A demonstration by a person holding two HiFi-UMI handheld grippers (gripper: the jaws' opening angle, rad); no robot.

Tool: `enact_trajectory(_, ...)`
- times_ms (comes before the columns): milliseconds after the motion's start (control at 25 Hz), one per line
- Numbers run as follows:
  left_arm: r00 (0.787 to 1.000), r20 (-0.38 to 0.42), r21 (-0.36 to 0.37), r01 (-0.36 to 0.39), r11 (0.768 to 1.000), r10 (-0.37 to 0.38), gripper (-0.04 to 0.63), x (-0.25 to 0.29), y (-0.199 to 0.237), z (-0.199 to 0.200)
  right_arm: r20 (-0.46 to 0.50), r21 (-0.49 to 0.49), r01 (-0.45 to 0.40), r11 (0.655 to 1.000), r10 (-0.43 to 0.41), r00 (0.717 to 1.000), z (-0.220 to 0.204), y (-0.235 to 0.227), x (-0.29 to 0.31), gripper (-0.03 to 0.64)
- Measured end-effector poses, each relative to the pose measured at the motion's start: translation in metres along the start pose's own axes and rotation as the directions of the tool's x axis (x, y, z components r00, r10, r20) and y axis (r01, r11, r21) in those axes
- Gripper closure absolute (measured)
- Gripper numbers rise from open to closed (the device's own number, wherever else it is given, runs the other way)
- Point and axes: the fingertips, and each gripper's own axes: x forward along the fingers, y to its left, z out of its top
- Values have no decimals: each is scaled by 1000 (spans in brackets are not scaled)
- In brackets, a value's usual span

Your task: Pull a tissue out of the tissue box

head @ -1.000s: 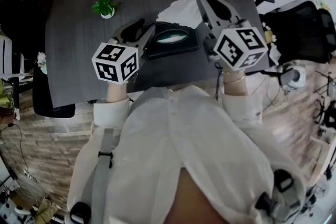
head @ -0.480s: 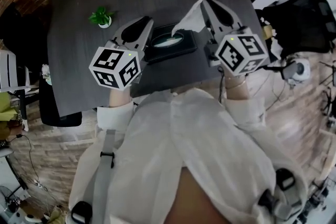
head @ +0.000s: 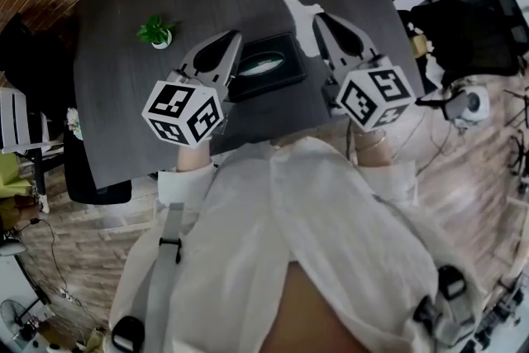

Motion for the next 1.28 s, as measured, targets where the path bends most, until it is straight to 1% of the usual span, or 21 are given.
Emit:
enact_trajectory(200, 998, -59, 3, -34, 999, 34, 588, 1, 2, -15, -14, 23, 0, 1000, 0, 1000, -9, -1, -5, 606)
enact_trajectory(320, 996, -79, -10, -27, 1000, 27, 588, 1, 0, -21, -19, 33, -8, 999, 8, 1000, -13, 2, -4, 606)
enact_trajectory(640, 995, -97, -31, -40, 999, 36, 589, -4, 3, -29, -31, 51, -39, 998, 40, 999, -20, 16, 0, 606)
enact_trajectory(960, 994, -98, -33, -48, 998, 45, 591, -8, 3, -32, -45, 57, -37, 998, 40, 998, -27, 17, 2, 606)
enact_trajectory(1280, 993, -105, -41, -49, 998, 44, 591, -8, 5, -36, -56, 48, -52, 997, 55, 997, -30, 21, 4, 606)
